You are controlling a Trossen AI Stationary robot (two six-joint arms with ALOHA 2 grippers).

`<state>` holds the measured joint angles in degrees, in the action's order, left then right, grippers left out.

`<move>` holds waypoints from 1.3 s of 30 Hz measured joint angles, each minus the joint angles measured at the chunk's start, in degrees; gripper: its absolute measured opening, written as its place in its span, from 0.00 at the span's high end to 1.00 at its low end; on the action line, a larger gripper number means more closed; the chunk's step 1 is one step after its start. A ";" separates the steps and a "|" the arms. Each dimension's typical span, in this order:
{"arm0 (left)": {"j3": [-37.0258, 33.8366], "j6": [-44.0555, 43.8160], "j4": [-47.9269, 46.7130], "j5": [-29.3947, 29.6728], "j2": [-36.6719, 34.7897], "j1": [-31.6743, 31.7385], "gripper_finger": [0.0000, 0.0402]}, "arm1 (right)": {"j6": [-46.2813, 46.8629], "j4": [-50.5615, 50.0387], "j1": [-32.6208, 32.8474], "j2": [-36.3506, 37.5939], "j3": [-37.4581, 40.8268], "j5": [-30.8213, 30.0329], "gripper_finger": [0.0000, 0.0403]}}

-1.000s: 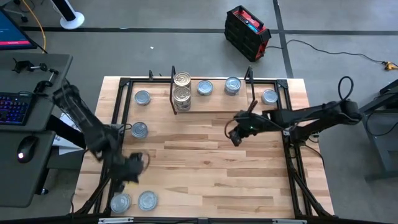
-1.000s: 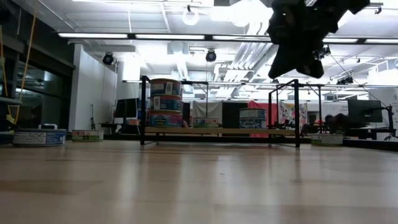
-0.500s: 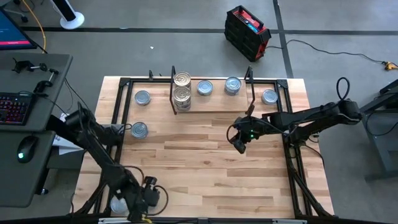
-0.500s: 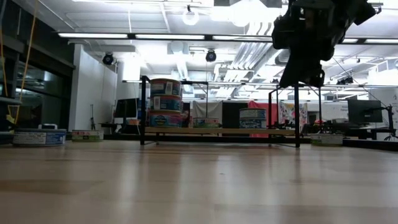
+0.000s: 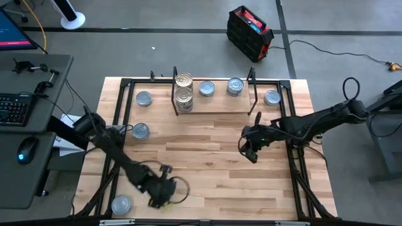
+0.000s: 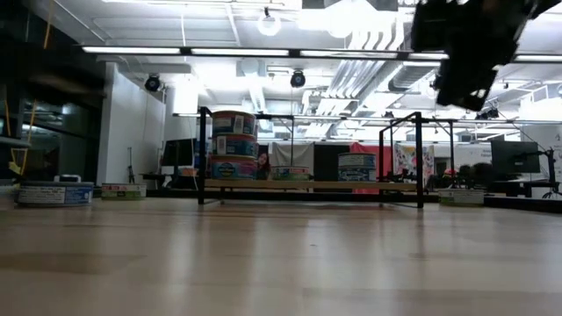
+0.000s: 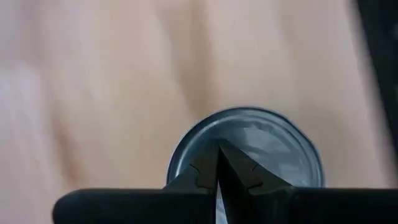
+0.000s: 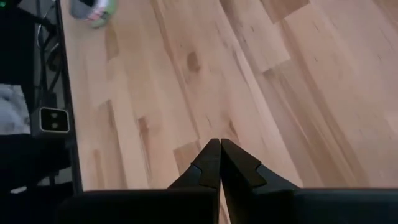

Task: Stack canned seafood by type on shelf
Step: Put the green white tuna can on the shelf

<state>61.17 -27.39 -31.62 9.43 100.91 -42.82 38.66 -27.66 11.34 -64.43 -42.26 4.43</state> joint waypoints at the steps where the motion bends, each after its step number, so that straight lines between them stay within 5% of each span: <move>1: -0.04 2.83 0.35 1.61 0.05 1.92 1.00 | 0.70 -0.92 0.84 0.93 0.00 -1.07 1.00; 5: -0.31 16.73 4.46 8.08 0.35 11.05 1.00 | 4.27 -3.63 3.93 4.67 0.00 -5.38 1.00; 13: 0.17 54.12 29.88 -3.40 7.73 26.70 1.00 | 10.02 -5.63 9.07 10.59 0.00 -11.75 1.00; 16: 3.85 61.12 29.65 -0.93 8.44 28.62 1.00 | 11.22 -4.96 11.03 11.75 0.00 -14.03 1.00; 22: 12.42 55.80 12.30 10.88 3.83 30.14 1.00 | 14.51 -1.46 13.47 10.58 0.00 -20.25 1.00; 24: 13.54 47.93 5.59 7.79 1.13 31.32 1.00 | 13.57 0.30 13.57 9.34 0.00 -20.91 1.00; 27: 10.98 33.01 -0.61 -4.76 -3.82 33.71 1.00 | 6.10 3.63 13.40 5.69 -0.07 -17.07 1.00; 29: 6.36 26.78 0.94 -9.50 -6.38 34.61 1.00 | 3.71 4.52 13.08 1.93 -0.07 -13.81 1.00; 39: -11.35 22.99 21.72 -7.83 -6.87 34.37 1.00 | 8.10 24.61 8.16 -24.84 -0.08 -10.40 1.00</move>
<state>49.82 -4.40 -9.89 1.60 94.04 -8.45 46.76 -3.05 19.49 -89.28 -42.34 -5.98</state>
